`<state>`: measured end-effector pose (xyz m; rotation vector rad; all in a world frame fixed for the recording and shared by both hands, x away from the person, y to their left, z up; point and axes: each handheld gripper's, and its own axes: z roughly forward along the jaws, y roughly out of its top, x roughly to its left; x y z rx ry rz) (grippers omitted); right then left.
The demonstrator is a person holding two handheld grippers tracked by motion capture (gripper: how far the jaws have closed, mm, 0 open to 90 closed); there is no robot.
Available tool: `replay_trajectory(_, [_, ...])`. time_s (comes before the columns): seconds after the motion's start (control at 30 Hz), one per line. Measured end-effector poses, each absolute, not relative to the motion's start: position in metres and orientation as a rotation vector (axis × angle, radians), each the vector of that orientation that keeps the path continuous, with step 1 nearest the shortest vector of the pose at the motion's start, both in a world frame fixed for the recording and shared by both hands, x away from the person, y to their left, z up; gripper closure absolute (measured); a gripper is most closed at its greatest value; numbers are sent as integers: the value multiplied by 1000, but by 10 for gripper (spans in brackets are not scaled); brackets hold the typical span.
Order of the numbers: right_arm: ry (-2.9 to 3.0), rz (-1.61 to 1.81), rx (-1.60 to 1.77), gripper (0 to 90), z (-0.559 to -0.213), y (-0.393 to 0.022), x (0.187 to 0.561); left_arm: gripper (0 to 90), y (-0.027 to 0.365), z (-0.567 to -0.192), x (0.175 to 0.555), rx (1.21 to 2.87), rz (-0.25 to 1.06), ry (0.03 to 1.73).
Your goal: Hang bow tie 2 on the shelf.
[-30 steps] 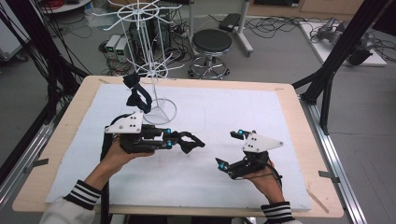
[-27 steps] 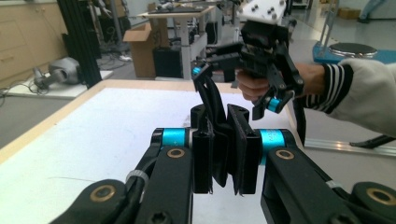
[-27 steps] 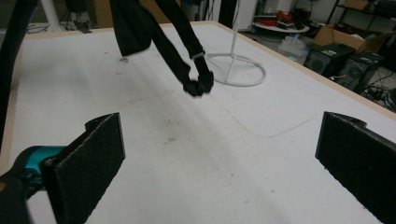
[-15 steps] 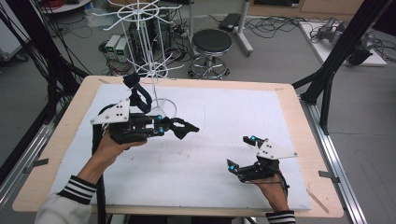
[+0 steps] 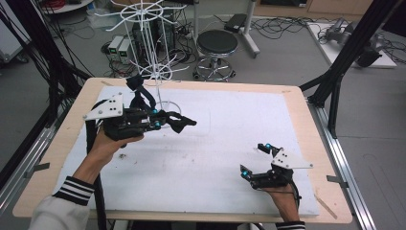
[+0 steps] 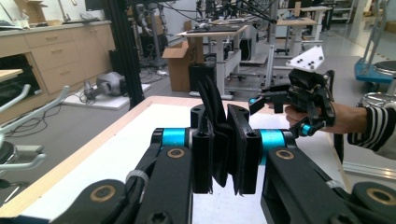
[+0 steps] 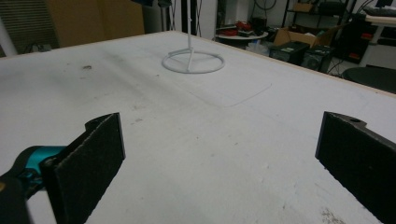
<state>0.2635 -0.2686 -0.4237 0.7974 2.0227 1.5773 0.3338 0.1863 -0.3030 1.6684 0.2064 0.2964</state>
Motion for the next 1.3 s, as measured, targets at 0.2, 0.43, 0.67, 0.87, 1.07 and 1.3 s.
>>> replay_trajectory(0.2, [1998,1577,841,6,-432,-275,261,802,191,-297,337,1651,323,229])
replay_trajectory(0.43, [1951,1572,869,6,-439,-281,260,802,201,-293,339,1640,357,268])
replay_trajectory(0.67, [1928,1579,915,6,-446,-285,257,801,208,-291,339,1627,380,306])
replay_trajectory(0.87, [1921,1582,913,6,-448,-286,258,801,215,-290,339,1621,401,330])
replay_trajectory(1.07, [1903,1585,927,6,-449,-287,257,802,220,-290,340,1618,411,345])
replay_trajectory(1.3, [1875,1596,936,6,-449,-289,256,802,225,-290,341,1600,416,367])
